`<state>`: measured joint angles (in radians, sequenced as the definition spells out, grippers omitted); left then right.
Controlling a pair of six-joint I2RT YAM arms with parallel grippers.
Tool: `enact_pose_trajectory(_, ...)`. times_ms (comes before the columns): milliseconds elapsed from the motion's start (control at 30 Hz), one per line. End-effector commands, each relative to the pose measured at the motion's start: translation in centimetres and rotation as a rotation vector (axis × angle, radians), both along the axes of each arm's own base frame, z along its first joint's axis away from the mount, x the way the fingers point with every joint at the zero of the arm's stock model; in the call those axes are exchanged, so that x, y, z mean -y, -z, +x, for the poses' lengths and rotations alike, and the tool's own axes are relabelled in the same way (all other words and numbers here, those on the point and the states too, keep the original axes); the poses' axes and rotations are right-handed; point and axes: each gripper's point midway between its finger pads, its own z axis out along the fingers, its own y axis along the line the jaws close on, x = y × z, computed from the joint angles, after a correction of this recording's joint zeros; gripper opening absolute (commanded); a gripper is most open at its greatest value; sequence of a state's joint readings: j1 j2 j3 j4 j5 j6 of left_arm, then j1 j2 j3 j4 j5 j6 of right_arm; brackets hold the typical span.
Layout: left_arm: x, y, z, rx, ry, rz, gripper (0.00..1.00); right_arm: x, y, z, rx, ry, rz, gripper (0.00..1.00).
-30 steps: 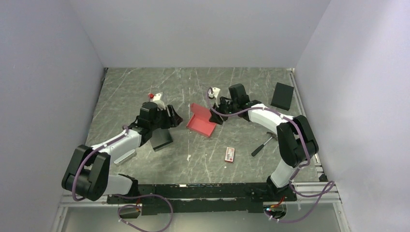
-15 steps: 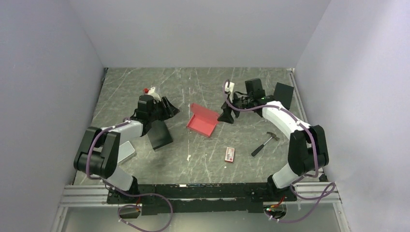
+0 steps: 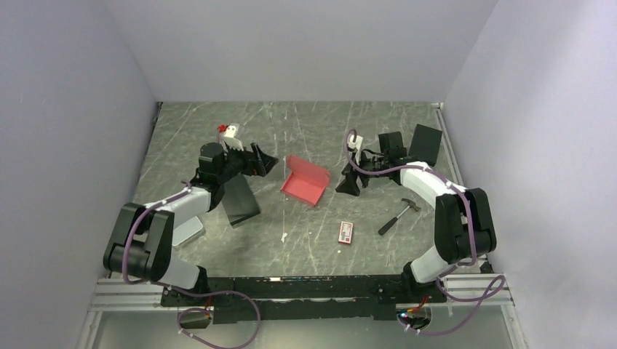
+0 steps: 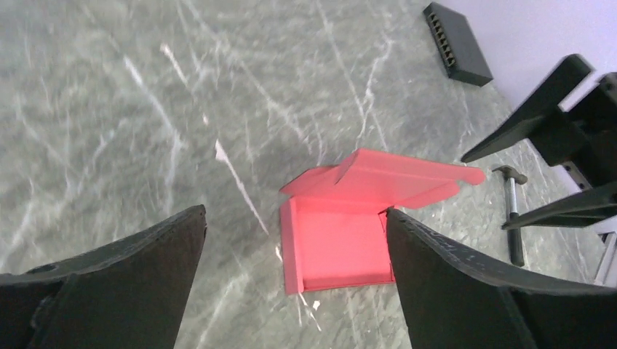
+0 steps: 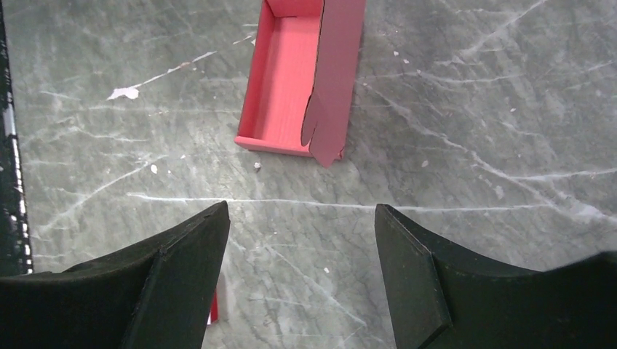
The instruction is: Fold the paper box
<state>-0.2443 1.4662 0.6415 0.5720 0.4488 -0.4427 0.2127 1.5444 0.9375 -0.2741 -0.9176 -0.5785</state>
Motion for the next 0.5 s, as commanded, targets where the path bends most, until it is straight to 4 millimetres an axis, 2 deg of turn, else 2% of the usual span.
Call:
enact_pose_trajectory(0, 0.5, -4.7, 0.4, 0.266, 0.129, 0.129, 1.00, -0.9, -1.6, 1.4, 0.168, -0.074, 0.024, 0.77)
enact_pose_trajectory(100, 2.3, -6.7, -0.2, 0.368, 0.341, 0.215, 0.99, -0.8, -2.0, 1.0, 0.171, -0.106, 0.016, 0.78)
enact_pose_trajectory(300, 5.4, -8.9, -1.8, 0.665, 0.745, 0.426, 0.95, -0.6, -2.3, -1.2, 0.173, -0.221, 0.025, 0.78)
enact_pose_trajectory(400, 6.8, -8.9, -2.2, 0.684, 0.880, 0.497, 0.92, -0.3, -2.6, -1.4, 0.169, -0.234, 0.026, 0.78)
enact_pose_trajectory(467, 8.0, -8.1, -2.2, 0.656, 0.951, 0.557, 0.90, -0.3, -2.7, -1.4, 0.178, -0.236, 0.024, 0.78)
